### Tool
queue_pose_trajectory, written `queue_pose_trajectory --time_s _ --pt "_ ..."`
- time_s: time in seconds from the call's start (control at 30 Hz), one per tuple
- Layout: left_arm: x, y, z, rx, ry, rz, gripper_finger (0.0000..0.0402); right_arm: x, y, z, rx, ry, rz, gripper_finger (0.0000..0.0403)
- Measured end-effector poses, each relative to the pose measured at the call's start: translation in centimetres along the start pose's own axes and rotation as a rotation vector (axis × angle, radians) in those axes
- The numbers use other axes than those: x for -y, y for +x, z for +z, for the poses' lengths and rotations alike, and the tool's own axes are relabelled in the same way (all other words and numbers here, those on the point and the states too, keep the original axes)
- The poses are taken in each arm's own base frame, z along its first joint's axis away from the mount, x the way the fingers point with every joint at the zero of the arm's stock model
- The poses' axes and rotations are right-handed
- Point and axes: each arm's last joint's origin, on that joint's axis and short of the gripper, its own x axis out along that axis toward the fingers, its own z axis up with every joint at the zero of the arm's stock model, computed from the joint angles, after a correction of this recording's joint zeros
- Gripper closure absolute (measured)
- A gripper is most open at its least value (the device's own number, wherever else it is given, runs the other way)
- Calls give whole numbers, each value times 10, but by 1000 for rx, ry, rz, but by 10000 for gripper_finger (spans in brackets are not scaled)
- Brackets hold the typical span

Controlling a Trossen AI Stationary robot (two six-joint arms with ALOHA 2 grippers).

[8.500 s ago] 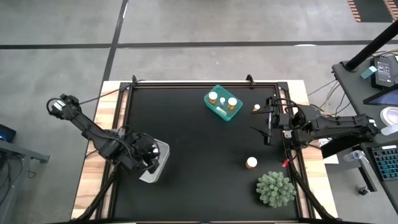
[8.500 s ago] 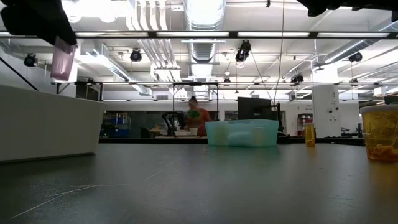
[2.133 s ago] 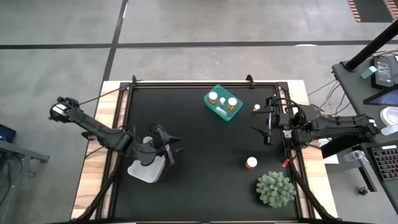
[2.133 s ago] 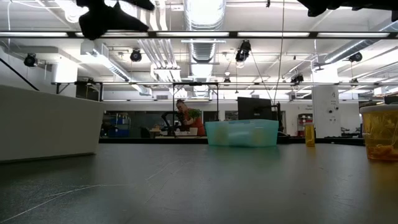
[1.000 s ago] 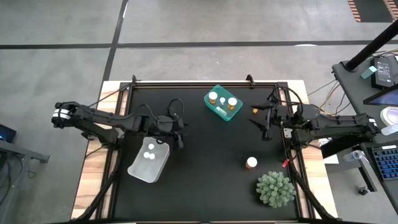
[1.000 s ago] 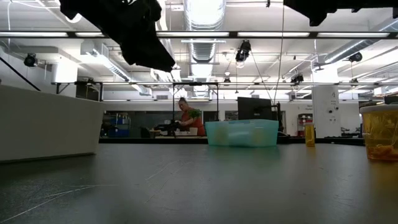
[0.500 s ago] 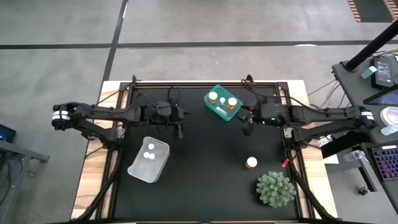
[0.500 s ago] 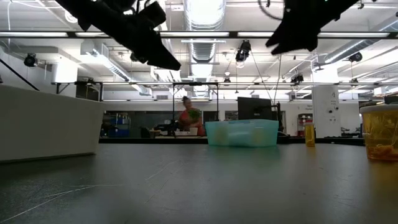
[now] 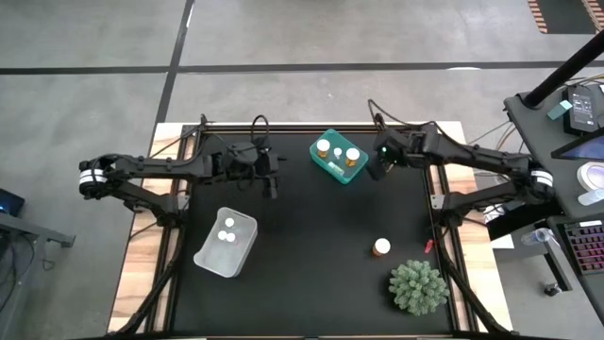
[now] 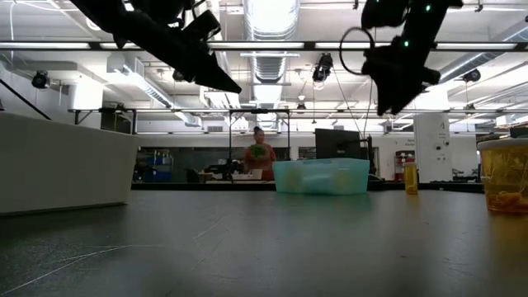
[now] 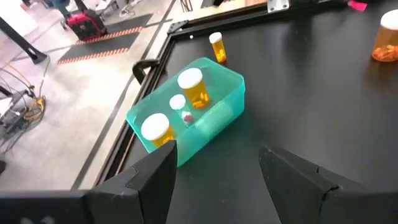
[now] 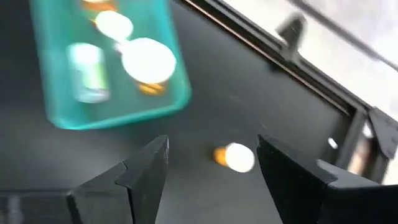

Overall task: Pick and place medicine bottles into bin by pill shape (circle, oval)
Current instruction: Put the orange tablet bottle into the gray bin

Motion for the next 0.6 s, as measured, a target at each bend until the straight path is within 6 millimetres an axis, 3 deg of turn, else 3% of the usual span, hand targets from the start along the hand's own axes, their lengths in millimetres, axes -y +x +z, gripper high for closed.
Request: queue_pose_trajectory --time_s 0.33,0.6 --pt "-2 -4 2 14 17 9 191 44 22 4 -167 132 47 177" --pt "-4 -11 6 39 18 19 191 57 28 1 -213 183 30 173"
